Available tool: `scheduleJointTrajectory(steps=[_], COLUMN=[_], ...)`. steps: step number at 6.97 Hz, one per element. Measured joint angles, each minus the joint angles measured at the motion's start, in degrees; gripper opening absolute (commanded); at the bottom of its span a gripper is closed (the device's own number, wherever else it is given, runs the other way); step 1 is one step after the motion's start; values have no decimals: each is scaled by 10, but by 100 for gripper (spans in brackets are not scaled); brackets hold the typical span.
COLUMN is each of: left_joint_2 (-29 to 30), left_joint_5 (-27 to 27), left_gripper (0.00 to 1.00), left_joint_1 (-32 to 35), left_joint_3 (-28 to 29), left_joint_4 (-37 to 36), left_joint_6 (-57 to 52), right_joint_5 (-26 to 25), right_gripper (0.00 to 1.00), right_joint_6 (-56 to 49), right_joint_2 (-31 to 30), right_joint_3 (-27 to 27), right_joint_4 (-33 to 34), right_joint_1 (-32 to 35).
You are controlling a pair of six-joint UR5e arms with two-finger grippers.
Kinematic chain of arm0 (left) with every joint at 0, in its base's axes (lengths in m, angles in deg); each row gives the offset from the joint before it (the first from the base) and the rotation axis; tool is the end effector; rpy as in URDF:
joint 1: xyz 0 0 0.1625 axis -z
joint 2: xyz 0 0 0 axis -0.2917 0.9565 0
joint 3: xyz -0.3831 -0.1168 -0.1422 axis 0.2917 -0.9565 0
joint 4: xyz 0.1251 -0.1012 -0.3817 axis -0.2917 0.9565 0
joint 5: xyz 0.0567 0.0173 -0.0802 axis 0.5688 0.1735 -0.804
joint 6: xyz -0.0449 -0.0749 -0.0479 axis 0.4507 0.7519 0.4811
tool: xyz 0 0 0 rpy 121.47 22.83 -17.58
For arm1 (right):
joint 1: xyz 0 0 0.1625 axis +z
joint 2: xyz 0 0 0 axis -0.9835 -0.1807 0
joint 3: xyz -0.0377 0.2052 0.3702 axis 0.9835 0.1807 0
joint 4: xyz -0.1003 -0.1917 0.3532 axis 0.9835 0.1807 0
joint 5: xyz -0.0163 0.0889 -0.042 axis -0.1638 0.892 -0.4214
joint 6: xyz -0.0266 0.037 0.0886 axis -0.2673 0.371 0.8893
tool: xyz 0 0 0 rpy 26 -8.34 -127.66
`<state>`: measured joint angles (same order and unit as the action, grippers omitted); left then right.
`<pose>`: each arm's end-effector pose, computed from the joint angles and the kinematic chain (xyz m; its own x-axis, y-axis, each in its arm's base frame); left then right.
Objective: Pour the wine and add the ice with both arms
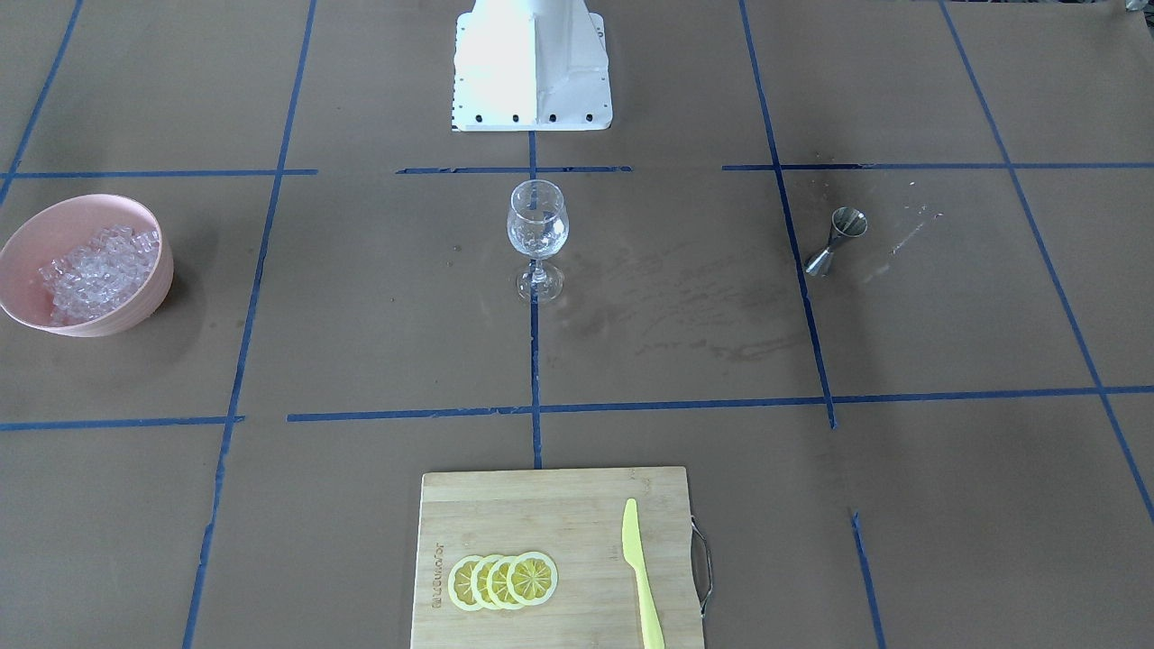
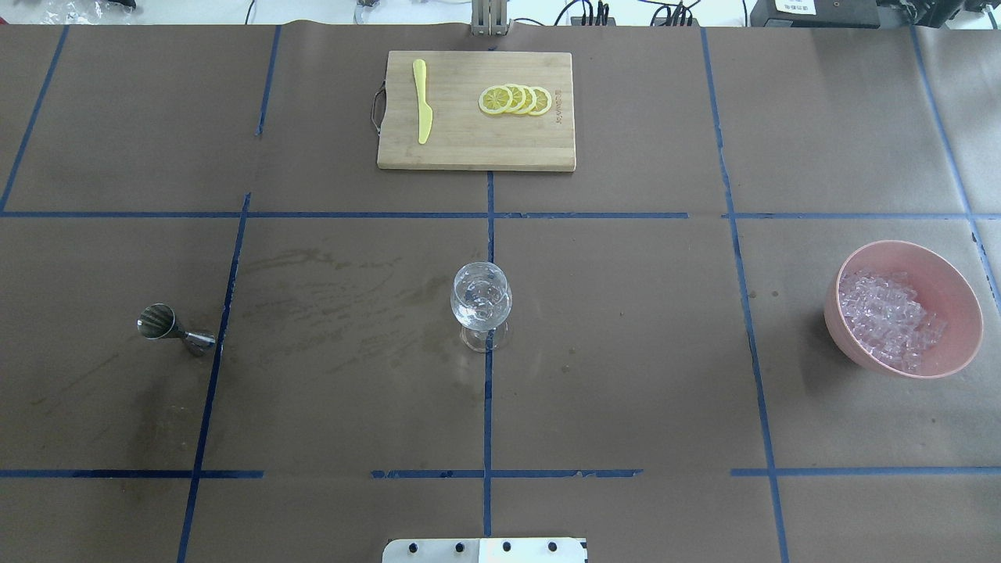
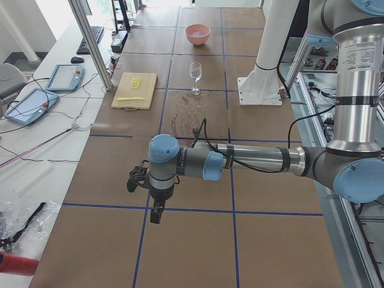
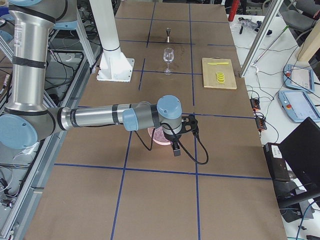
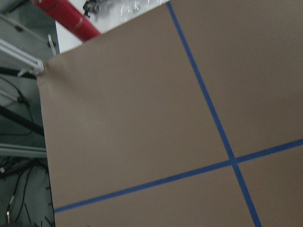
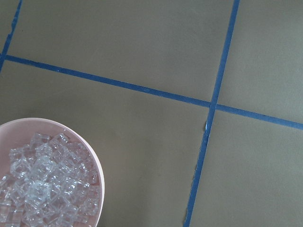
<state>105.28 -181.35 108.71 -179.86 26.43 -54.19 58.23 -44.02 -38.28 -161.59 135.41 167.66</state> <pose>-0.0870 -0.4643 0.6436 0.7962 0.1062 -0.5956 -0.0311 0.9904 0.1350 0.0457 -0.4373 0.5750 0.6747 -0.2301 0.7013 0.0643 0.9649 0.2548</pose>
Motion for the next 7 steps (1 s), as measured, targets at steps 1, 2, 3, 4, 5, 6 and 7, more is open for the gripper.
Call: scheduleJointTrajectory(steps=[1, 2, 3, 4, 5, 6, 7], left_joint_2=[-19, -36, -46, -49, -48, -45, -44], left_joint_5=[-32, -47, -52, -54, -54, -54, -55], left_gripper=[100, 100, 100, 100, 100, 100, 100], left_joint_1=[2, 2, 3, 3, 3, 2, 2], left_joint_3=[-14, -32, -48, -56, -59, -62, -65], left_joint_4=[-11, -12, -12, -12, -12, -11, -11], left_joint_6=[1, 1, 1, 0, 0, 0, 0], right_joint_5=[0, 2, 5, 7, 5, -5, -19], right_gripper=[100, 100, 100, 100, 100, 100, 100], right_joint_6=[2, 11, 33, 70, 111, 168, 237], right_joint_2=[1, 2, 2, 2, -5, -22, -42], right_joint_3=[-2, -6, -17, -36, -49, -55, -57], right_joint_4=[0, 0, -2, -5, -22, -77, -154], right_joint_1=[0, 0, -1, -9, -30, -60, -94])
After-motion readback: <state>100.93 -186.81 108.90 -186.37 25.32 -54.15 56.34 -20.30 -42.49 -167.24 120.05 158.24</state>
